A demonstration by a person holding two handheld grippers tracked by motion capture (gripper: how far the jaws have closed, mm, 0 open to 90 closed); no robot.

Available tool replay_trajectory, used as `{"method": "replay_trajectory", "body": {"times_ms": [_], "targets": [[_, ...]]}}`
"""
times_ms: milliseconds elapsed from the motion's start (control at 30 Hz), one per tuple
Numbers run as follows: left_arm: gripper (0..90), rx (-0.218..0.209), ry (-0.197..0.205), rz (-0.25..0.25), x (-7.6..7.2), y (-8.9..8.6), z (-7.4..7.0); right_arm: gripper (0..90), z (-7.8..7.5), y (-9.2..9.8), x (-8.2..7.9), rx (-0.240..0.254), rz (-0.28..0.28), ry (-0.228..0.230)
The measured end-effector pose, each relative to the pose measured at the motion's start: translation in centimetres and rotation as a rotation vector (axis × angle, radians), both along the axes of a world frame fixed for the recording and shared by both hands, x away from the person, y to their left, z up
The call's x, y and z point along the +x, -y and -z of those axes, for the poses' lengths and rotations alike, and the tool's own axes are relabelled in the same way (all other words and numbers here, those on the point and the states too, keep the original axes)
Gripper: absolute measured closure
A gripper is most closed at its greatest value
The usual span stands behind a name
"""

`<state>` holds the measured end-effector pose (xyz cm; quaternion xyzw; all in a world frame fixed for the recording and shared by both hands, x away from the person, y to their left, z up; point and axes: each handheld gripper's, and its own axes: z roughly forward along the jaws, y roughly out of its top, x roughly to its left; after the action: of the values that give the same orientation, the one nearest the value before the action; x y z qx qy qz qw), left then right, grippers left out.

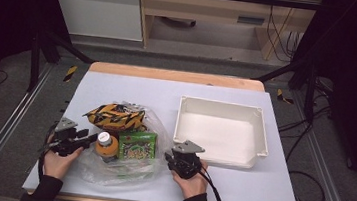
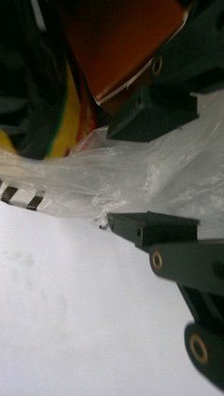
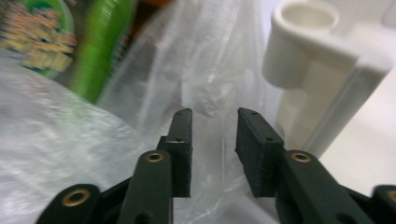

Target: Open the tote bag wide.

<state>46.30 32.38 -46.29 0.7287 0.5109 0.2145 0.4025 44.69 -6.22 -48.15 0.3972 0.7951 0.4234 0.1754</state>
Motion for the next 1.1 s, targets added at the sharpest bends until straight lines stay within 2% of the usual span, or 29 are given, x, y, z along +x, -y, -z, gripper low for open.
{"method": "replay_trajectory", "body": {"times_ms": [100,200,433,633,767,867,967,1100], "targets": [[46.1,-0.028,0.051,0.003,-1.0,-0.6,-1.0,60.4,-0.8,0.2,-0.6,0.042,-0.03,0.036],[40.8,-0.038,0.089,-0.001,-1.9,-0.9,-2.0,57.2,-1.5,0.4,-1.2,0.062,-0.052,0.064],[36.9,-0.055,0.147,0.003,-3.4,-0.8,-3.8,53.8,-3.9,1.0,-2.2,0.136,-0.082,0.131],[36.5,-0.062,0.19,0.02,-4.4,-0.5,-5.0,53.4,-5.6,1.1,-2.3,0.175,-0.091,0.18],[36.5,-0.073,0.203,0.033,-4.7,-0.4,-5.3,51.9,-6.3,0.6,-2.0,0.193,-0.106,0.18],[35.4,-0.076,0.19,0.036,-4.8,-0.3,-5.4,50.1,-6.6,0.0,-1.6,0.196,-0.118,0.172],[35.2,-0.077,0.186,0.039,-4.9,-0.3,-5.3,48.0,-6.4,-0.7,-1.1,0.205,-0.128,0.152],[33.5,-0.071,0.195,0.033,-5.4,-0.2,-5.0,44.8,-5.8,-1.6,-0.5,0.189,-0.137,0.122]]}}
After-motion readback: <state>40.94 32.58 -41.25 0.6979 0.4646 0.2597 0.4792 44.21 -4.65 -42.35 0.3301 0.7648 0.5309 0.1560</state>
